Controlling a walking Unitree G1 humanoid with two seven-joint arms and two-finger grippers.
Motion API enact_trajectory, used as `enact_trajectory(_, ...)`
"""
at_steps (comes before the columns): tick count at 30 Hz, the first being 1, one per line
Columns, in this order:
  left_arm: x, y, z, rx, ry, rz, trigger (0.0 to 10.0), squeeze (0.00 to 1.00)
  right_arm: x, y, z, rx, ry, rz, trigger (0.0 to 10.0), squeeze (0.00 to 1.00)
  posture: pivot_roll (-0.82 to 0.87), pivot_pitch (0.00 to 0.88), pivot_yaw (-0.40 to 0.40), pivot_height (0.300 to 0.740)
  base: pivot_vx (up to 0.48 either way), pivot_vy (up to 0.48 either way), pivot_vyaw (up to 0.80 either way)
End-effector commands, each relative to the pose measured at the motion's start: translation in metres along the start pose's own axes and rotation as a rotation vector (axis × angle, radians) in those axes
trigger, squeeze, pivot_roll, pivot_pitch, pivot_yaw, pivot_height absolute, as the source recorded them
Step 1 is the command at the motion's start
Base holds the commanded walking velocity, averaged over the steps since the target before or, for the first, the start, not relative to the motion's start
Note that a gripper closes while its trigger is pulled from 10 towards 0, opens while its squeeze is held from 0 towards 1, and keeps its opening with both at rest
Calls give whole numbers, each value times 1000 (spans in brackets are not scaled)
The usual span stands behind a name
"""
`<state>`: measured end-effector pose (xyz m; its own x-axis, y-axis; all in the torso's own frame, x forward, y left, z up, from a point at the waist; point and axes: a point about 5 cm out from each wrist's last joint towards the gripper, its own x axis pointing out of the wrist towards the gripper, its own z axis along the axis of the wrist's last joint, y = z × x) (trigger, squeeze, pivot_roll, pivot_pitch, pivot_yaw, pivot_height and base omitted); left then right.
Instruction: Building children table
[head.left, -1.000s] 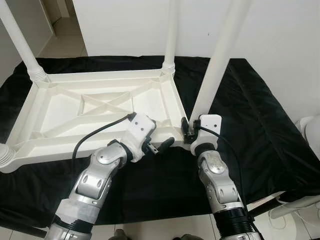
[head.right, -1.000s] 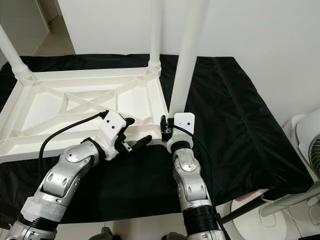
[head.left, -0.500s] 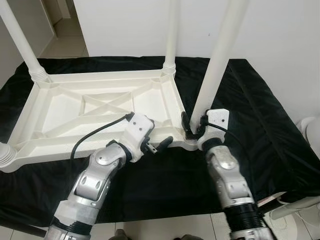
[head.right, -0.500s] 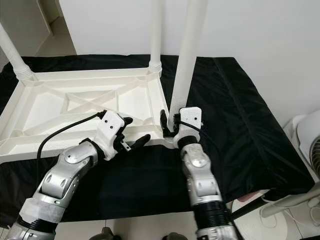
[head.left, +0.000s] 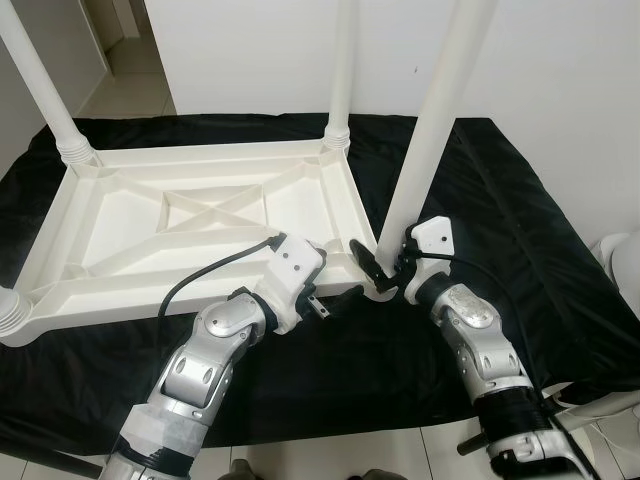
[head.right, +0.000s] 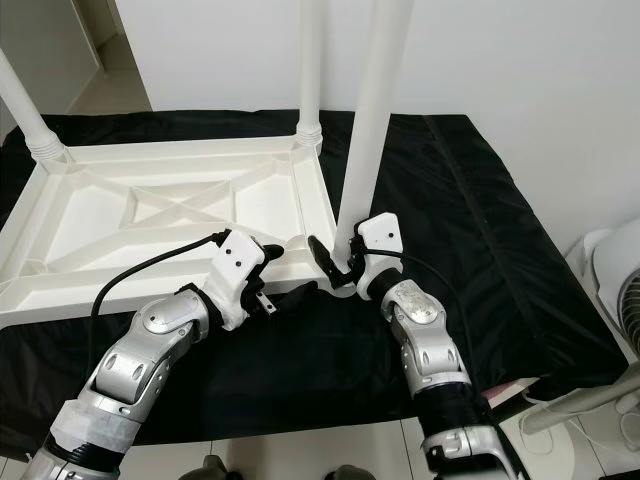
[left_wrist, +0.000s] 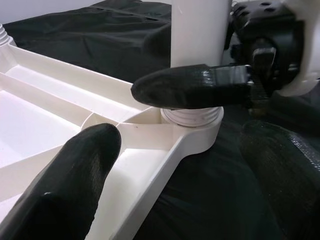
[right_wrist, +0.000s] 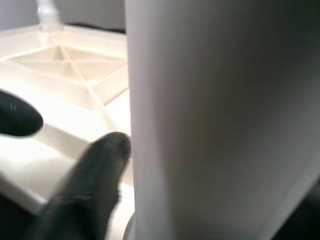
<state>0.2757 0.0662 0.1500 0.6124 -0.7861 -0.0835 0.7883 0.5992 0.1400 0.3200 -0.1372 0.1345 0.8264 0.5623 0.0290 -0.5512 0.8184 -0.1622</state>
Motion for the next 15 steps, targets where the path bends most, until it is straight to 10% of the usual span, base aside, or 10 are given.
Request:
enact_trajectory(1,1,-1,3,20,-3,-20,10000,0,-1,-2,-4,1,14,18,0,0,-46,27,3,740,0,0,0)
enact_trajectory(12,1,-1,5,22,-10,-14,10000,0,-4,-7,-8,19,2,18,0,0,-41,30,7,740,0,0,0)
enact_trajectory(13,1,-1,6,24,-10,-15,10000,0,-4,-8,-8,34,1,-6,10000,0,-43,32,9,740,0,0,0)
enact_trajectory(15,1,0,6,25,-9,-16,10000,0,-3,-9,-7,69,-2,-47,10000,0,-46,33,10,740,0,0,0)
